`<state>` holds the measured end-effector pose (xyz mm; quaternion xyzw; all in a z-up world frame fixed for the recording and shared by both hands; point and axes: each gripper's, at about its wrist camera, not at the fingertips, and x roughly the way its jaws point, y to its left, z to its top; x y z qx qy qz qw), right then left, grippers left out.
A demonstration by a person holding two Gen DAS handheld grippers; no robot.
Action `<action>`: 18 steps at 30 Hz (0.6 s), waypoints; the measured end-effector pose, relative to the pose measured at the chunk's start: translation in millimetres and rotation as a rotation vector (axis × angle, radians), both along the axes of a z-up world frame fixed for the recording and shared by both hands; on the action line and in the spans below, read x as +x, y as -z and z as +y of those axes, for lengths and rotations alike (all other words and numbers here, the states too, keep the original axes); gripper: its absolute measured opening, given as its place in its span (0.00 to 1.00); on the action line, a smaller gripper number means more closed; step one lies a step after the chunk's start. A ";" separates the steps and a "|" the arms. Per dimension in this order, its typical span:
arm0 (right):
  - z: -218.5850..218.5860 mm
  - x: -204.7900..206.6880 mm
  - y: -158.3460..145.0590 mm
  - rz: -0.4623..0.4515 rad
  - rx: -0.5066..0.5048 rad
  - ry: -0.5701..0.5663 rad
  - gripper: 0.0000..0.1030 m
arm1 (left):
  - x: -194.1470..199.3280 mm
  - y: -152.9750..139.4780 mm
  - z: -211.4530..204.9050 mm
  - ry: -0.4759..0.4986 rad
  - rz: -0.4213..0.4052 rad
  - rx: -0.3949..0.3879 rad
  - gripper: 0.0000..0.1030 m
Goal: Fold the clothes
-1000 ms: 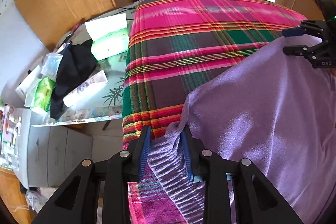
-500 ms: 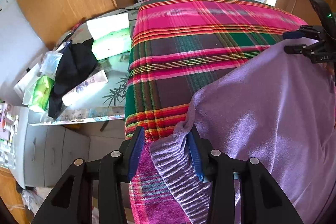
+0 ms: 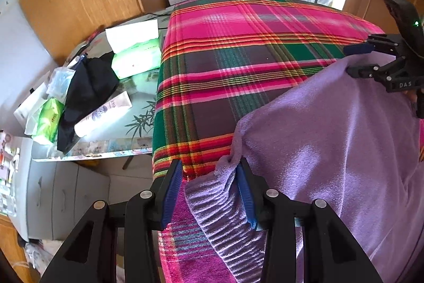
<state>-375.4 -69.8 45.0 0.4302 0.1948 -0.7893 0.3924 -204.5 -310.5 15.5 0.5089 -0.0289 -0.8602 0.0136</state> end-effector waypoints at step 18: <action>0.6 25.0 -4.9 0.021 -0.008 0.012 0.07 | 5.2 -0.2 10.6 0.047 0.036 -0.023 0.26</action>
